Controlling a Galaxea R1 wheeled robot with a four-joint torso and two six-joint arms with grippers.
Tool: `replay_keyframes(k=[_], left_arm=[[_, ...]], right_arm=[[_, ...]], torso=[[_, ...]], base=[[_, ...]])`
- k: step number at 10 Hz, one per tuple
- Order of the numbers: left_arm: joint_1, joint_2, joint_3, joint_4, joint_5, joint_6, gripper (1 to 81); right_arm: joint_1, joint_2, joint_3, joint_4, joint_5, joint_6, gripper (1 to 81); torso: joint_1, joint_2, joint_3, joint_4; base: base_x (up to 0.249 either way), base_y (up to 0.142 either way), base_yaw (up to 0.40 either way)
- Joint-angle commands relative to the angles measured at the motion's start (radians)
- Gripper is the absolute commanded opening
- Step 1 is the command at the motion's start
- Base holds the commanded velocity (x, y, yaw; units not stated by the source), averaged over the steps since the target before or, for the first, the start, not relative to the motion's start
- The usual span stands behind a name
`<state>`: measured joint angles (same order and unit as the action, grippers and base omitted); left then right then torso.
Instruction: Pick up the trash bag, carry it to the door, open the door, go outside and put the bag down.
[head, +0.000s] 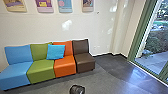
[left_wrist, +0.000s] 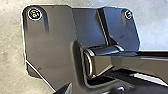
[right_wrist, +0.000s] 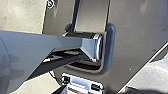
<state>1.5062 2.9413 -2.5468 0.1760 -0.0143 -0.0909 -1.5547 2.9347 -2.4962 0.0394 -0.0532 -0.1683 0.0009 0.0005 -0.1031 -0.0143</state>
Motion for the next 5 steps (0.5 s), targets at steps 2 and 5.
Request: replay_keyframes(k=[2,5], left_arm=[[-0.031,-0.008,0.006,-0.004,0.060,0.002,81.1],[-0.031,-0.008,0.006,-0.006,0.060,-0.004,81.1]], right_arm=[[0.032,-0.004,0.007,-0.009,-0.070,-0.005,81.1],[0.032,-0.004,0.004,-0.004,-0.070,-0.005,81.1]], torso=[[0.000,-0.001,0.000,0.000],[0.000,-0.001,0.000,0.000]], base=[[0.125,0.000,0.000],[0.114,0.000,0.000]])
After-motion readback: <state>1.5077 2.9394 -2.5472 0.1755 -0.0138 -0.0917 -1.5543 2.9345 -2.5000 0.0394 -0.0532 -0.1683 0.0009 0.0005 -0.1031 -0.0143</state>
